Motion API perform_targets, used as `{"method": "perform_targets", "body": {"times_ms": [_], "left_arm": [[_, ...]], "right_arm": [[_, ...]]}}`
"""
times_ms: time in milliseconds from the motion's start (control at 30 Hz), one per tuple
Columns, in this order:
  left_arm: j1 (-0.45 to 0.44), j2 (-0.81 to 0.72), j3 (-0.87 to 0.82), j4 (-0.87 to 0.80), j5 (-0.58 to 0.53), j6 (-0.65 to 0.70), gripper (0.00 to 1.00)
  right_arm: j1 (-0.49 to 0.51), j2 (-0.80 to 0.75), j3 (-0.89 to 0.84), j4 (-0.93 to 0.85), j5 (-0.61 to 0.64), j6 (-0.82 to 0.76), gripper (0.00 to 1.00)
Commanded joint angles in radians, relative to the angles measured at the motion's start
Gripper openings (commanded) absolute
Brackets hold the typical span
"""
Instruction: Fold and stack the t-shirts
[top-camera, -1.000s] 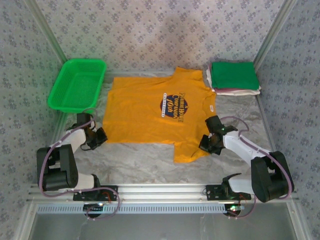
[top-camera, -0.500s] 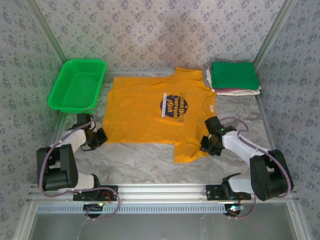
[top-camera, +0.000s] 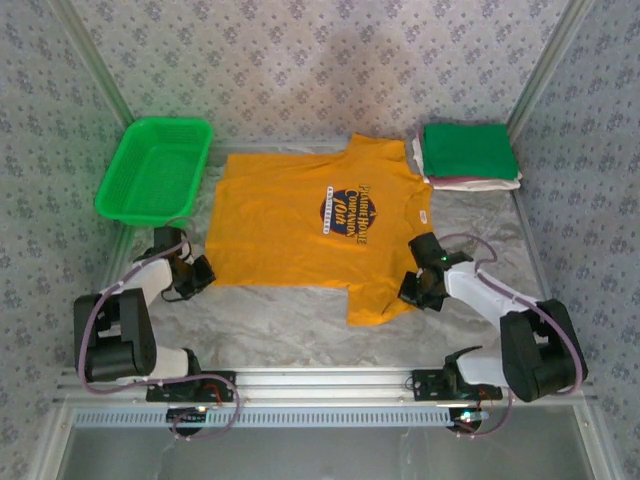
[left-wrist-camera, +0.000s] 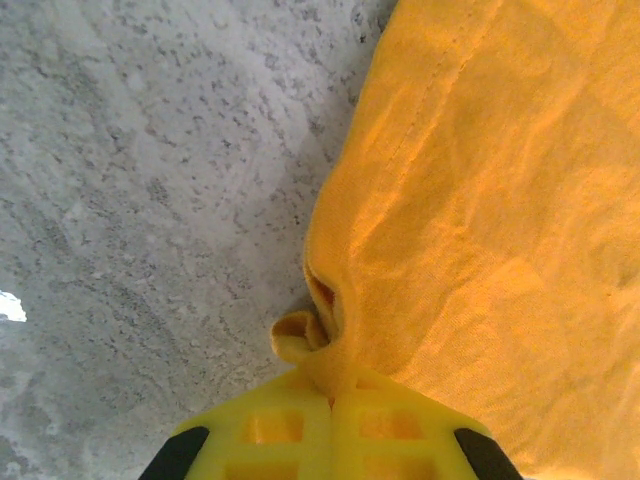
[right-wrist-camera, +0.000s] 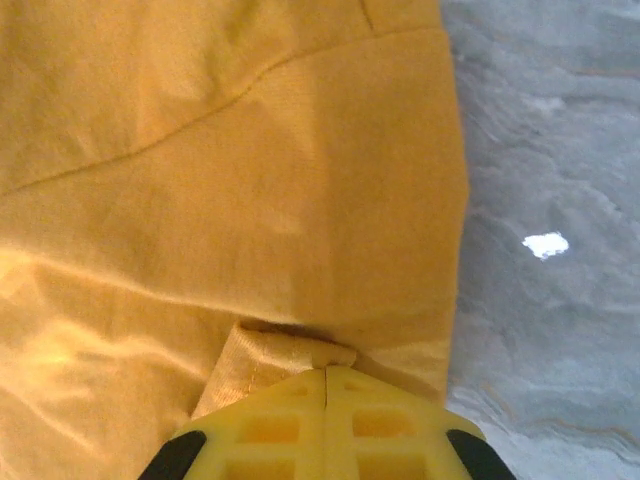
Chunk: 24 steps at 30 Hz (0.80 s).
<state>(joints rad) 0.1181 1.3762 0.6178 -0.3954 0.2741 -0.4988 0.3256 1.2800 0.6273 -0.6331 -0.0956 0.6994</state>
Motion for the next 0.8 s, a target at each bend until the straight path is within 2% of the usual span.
{"method": "perform_targets", "body": {"times_ms": [0,400,600,767], "left_arm": [[0.006,-0.008,-0.004,-0.003,0.012,-0.002,0.0],[0.005,-0.019,-0.007,-0.006,0.012,-0.009,0.0],[0.005,-0.022,-0.007,-0.012,0.018,-0.018,0.0],[0.005,-0.02,-0.002,-0.025,0.032,-0.032,0.0]], "right_arm": [[0.002,-0.053,0.033,-0.122,0.03,-0.006,0.0],[-0.003,-0.179,-0.006,-0.223,0.027,0.012,0.0],[-0.002,-0.197,-0.062,-0.277,0.032,0.065,0.0],[0.004,-0.186,-0.031,-0.317,0.071,0.093,0.0]]}}
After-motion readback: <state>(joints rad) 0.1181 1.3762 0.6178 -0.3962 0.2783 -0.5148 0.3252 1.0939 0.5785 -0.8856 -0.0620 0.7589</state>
